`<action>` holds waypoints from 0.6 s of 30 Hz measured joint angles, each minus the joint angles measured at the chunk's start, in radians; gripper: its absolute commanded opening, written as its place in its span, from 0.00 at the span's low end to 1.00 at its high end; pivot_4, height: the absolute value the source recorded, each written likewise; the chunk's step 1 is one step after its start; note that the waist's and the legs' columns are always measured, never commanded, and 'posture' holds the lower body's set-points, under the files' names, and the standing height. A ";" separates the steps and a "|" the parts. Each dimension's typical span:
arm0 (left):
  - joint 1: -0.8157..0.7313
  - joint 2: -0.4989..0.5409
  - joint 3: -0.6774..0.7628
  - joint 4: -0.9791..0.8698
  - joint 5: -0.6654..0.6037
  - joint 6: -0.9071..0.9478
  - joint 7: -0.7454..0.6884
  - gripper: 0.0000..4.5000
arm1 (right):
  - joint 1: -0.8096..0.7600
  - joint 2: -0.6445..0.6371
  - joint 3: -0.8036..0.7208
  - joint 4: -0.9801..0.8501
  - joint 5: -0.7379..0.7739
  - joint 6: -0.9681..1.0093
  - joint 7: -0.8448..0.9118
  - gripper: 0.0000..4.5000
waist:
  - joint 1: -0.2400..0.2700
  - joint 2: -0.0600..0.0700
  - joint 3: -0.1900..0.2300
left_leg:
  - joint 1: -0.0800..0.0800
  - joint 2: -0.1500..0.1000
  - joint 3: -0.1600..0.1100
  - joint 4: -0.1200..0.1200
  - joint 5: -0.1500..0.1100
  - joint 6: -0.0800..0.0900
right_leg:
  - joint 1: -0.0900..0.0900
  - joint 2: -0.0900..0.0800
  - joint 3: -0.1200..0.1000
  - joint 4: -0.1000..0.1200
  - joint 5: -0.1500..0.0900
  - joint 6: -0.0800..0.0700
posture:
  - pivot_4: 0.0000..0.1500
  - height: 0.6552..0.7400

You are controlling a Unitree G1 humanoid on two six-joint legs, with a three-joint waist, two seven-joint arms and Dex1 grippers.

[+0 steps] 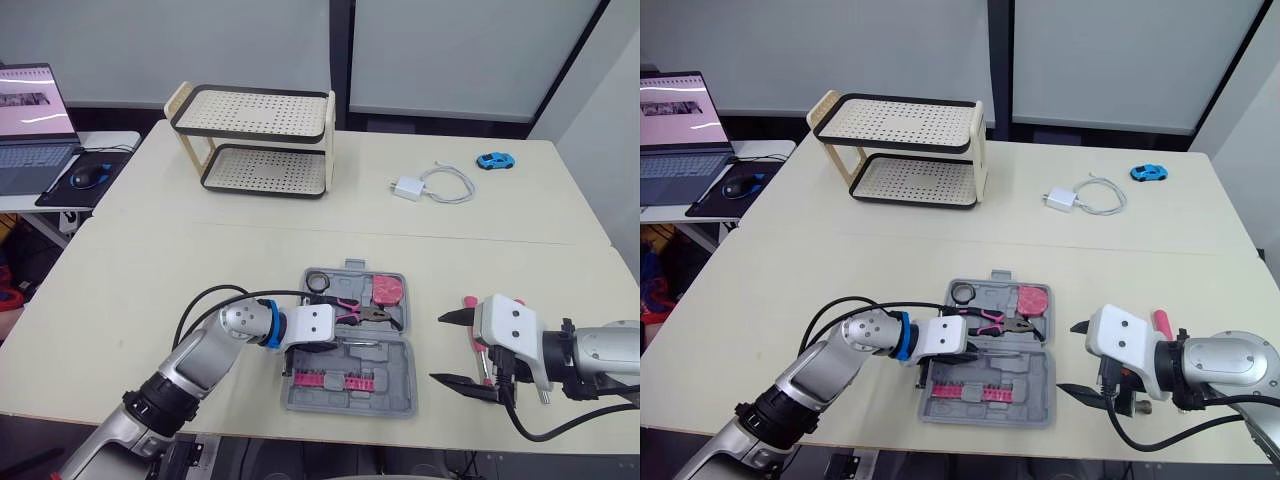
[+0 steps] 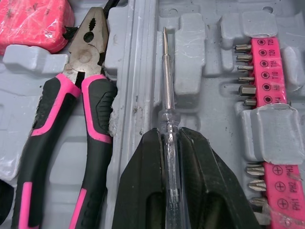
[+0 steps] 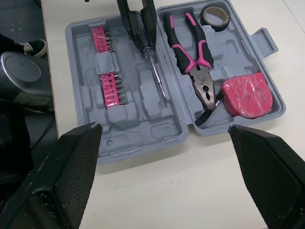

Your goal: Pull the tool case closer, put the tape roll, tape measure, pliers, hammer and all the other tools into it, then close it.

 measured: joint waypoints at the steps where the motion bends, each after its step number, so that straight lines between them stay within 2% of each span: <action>1: 0.000 0.000 -0.002 0.002 0.003 -0.004 0.000 0.04 | 0.000 0.000 0.000 0.000 0.000 0.000 0.000 1.00 | 0.000 0.000 0.000 | 0.000 0.000 0.000 0.000 0.000 0.000 | 0.000 0.000 0.000 0.000 0.000 0.000 | 1.00 0.94; 9: -0.009 -0.012 -0.011 0.018 0.013 -0.029 -0.004 0.04 | -0.002 0.000 0.006 0.000 0.000 0.000 -0.001 1.00 | 0.000 0.000 0.000 | 0.000 0.000 0.000 0.000 0.000 0.000 | 0.000 0.000 0.000 0.000 0.000 0.000 | 1.00 0.94; 11: -0.011 -0.016 -0.011 0.023 0.010 -0.029 -0.007 0.20 | -0.001 0.000 0.006 0.000 0.000 0.000 -0.002 1.00 | 0.000 0.000 0.000 | 0.000 0.000 0.000 0.000 0.000 0.000 | 0.000 0.000 0.000 0.000 0.000 0.000 | 1.00 0.94; 18: -0.010 -0.014 0.001 -0.004 -0.011 -0.028 -0.021 0.67 | 0.004 0.000 0.006 0.000 0.000 0.000 -0.005 1.00 | 0.000 0.000 0.000 | 0.000 0.000 0.000 0.000 0.000 0.000 | 0.000 0.000 0.000 0.000 0.000 0.000 | 1.00 0.94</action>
